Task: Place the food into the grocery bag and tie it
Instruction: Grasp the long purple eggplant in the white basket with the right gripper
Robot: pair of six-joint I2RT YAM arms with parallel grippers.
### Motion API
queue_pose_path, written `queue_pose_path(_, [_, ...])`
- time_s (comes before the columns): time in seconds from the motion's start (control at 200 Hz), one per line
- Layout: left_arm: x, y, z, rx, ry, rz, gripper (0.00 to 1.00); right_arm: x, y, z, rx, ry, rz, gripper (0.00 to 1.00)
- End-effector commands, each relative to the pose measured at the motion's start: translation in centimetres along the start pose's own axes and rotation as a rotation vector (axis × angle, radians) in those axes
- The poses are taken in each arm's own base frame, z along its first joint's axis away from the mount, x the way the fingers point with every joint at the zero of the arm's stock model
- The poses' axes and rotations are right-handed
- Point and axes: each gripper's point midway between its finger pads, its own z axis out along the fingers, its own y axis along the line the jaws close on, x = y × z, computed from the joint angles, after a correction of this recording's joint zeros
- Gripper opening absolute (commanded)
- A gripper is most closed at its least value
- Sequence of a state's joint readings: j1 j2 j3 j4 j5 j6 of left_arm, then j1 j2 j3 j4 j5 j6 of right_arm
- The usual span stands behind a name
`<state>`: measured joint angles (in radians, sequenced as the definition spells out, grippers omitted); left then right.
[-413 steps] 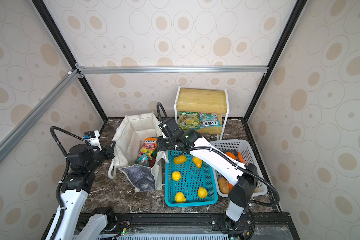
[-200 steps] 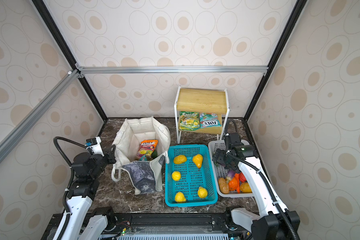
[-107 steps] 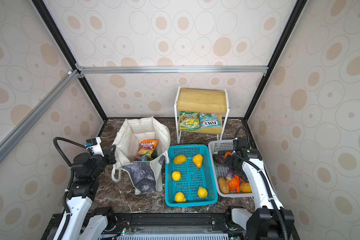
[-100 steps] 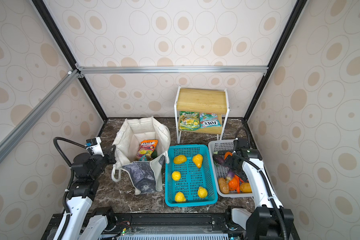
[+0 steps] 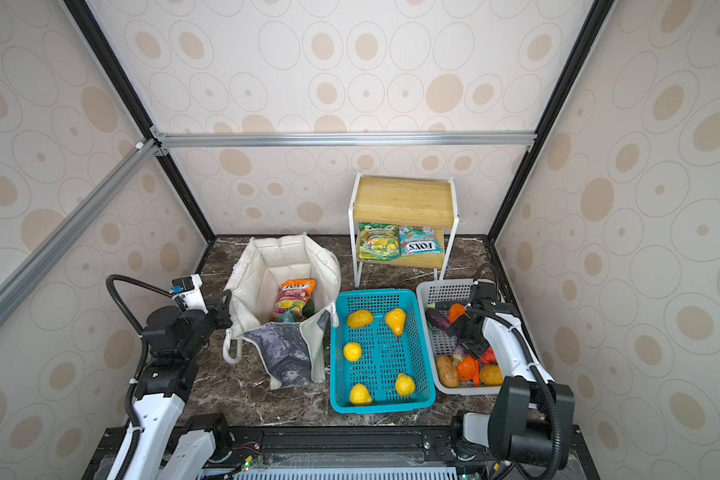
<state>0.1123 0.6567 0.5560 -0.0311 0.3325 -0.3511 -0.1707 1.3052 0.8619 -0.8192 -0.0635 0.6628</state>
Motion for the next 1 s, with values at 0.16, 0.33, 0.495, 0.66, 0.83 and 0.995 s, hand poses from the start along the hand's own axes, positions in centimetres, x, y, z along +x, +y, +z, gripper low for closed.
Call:
queue_pose_path(0.16, [-1.1, -0.4, -0.5, 0.017, -0.044, 0.024, 0.0, 0.6, 0.7, 0.6, -0.054, 0.033, -0.019, 0.36])
queue_pose_path(0.33, [-1.1, -0.5, -0.5, 0.016, -0.042, 0.024, 0.0, -0.2, 0.4, -1.5, -0.065, -0.068, -0.044, 0.22])
queue_pose_path(0.495, [-1.2, -0.6, -0.7, 0.022, -0.053, 0.024, 0.0, -0.2, 1.1, -3.7, -0.103, -0.085, -0.09, 0.22])
queue_pose_path(0.66, [-1.3, -0.8, -0.7, 0.032, -0.056, 0.025, 0.0, -0.1, 3.3, -6.8, -0.224, -0.129, -0.157, 0.22])
queue_pose_path(0.83, [-1.3, -0.8, -0.7, 0.034, -0.052, 0.024, 0.0, 0.7, 6.3, -10.7, -0.314, -0.18, -0.289, 0.23])
queue_pose_path(0.995, [-1.2, -0.9, -0.6, 0.039, -0.049, 0.021, 0.0, 3.0, 10.5, -14.5, -0.45, -0.194, -0.442, 0.23])
